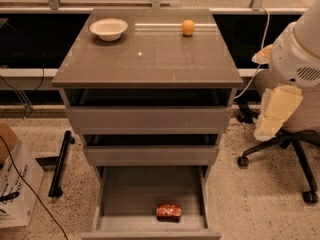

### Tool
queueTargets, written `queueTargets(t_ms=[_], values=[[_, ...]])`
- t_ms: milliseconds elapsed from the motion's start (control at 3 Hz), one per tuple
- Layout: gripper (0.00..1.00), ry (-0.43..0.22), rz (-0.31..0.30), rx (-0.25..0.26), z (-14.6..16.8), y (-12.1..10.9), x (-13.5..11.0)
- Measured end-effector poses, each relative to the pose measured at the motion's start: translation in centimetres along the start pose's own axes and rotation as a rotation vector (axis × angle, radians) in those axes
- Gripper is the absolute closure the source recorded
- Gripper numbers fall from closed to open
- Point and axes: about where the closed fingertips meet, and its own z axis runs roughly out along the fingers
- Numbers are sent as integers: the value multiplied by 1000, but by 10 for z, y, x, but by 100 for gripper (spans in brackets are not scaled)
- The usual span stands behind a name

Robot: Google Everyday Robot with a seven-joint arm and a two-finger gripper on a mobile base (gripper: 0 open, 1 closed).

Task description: Pick coke can from bottom drawer and place on counter

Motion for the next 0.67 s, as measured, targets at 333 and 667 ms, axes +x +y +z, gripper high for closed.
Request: queueTargets(t_ms=[333,667], values=[[0,-45,-16,-16,36,-9,0],[0,-45,-16,-16,36,-9,0]])
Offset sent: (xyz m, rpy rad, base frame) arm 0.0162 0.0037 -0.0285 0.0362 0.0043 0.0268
